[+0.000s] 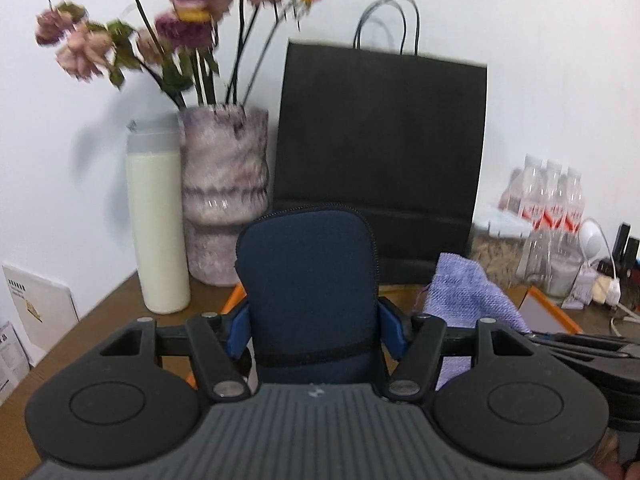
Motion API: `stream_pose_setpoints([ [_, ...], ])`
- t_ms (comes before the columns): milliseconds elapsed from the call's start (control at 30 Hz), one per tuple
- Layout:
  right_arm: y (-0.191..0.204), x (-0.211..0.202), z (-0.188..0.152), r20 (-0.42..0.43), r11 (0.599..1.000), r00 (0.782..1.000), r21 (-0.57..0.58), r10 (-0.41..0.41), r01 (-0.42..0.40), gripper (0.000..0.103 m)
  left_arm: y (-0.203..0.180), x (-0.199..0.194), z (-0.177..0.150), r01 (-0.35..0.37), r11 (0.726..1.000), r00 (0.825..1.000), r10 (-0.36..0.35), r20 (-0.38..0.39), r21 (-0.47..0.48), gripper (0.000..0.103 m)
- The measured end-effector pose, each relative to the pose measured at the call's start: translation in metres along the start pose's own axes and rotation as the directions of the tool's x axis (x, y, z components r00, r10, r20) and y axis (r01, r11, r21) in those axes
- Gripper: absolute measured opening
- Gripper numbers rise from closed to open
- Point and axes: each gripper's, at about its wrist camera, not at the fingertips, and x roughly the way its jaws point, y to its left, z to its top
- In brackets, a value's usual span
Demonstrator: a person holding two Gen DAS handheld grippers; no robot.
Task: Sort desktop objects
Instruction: 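Lift and carry the navy case and purple pouch with both grippers over the box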
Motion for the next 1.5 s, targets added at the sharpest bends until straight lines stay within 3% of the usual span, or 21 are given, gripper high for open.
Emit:
stream_pose_setpoints([
  [300, 0.003, 0.002, -0.008, -0.032, 0.997, 0.999, -0.076, -0.026, 0.023, 0.006, 0.001, 0.020, -0.014, 0.043, 0.999, 0.993, -0.040, -0.111, 0.030, 0.064],
  [500, 0.010, 0.001, -0.013, -0.035, 0.979, 0.998, -0.198, -0.044, 0.036, 0.007, -0.005, 0.016, -0.020, 0.063, 0.994, 0.991, -0.052, -0.127, 0.090, 0.064],
  [900, 0.004, 0.000, -0.016, -0.024, 0.957, 1.000, -0.290, -0.020, 0.012, 0.007, -0.011, -0.003, -0.025, 0.156, 0.980, 0.974, -0.130, -0.187, 0.128, 0.063],
  [1100, 0.001, 0.000, -0.016, -0.030, 0.951, 1.000, -0.309, 0.003, -0.012, 0.007, 0.003, -0.009, -0.022, 0.232, 0.968, 0.956, -0.208, -0.209, 0.096, 0.063],
  [1300, -0.001, 0.000, -0.015, -0.035, 0.943, 0.999, -0.331, 0.030, -0.040, 0.007, 0.016, -0.007, -0.020, 0.224, 0.973, 0.954, -0.206, -0.219, 0.061, 0.063],
  [1500, -0.002, 0.000, -0.015, -0.034, 0.943, 0.999, -0.329, 0.041, -0.050, 0.007, 0.027, -0.004, -0.018, 0.252, 0.968, 0.941, -0.240, -0.239, 0.017, 0.063],
])
